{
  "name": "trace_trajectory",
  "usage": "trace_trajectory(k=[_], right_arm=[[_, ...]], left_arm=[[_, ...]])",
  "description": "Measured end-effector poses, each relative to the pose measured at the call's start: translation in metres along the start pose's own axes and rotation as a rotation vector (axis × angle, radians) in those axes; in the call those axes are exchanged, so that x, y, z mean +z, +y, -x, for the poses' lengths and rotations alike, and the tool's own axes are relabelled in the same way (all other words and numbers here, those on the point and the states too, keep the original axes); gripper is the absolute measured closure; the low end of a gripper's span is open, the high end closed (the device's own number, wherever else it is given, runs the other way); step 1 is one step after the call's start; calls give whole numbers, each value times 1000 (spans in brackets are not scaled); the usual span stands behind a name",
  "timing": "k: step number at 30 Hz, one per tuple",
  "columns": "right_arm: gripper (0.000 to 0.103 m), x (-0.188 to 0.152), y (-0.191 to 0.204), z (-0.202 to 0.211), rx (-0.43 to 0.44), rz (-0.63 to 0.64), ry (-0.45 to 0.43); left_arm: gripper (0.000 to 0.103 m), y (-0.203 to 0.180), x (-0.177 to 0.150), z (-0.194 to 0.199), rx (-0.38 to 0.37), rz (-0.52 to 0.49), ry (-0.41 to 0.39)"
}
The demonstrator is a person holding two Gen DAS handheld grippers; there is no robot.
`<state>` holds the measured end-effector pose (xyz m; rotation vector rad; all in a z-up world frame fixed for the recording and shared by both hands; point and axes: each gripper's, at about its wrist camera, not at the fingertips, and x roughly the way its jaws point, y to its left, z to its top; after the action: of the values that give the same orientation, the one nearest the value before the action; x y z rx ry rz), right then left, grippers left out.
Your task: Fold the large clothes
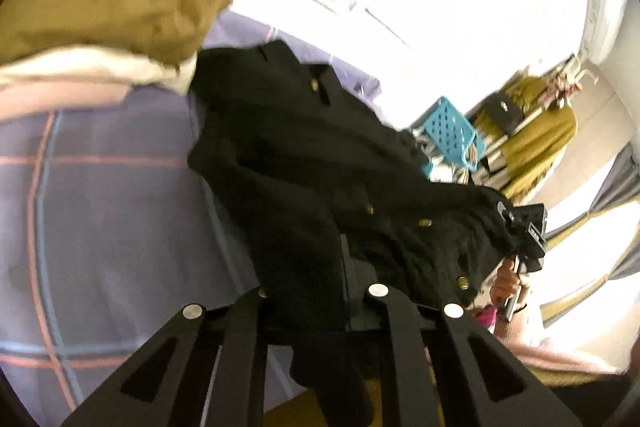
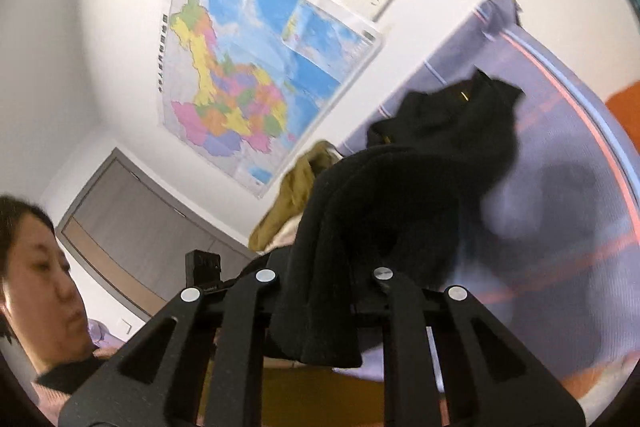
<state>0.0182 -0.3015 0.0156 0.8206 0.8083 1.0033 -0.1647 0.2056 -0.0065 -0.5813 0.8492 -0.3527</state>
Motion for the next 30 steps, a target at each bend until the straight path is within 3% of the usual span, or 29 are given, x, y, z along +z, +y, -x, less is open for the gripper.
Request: trace_trajectory(k=[4,11,18,25,28,30], right_arm=[[88,37,8,-17,2,7,-16],[88,105,-2,-61,-11,-68,-24],[85,166,-53,-120,-119,-203,-17],[80,191,-130,-171,-223,-397,17],[72,197,-150,-180,-245,-443,9],[49,201,-154,-178,-241,-443,-46]], left_arm=[[92,-3,29,0,-15,23,-28],[92,0,95,-10,26,34,-28],[90,26,173,-55,135,80,24],[88,62,228,-119,200,158,118],[87,69,242,-127,179,196,116],[85,72,249,-131,167,205,116]])
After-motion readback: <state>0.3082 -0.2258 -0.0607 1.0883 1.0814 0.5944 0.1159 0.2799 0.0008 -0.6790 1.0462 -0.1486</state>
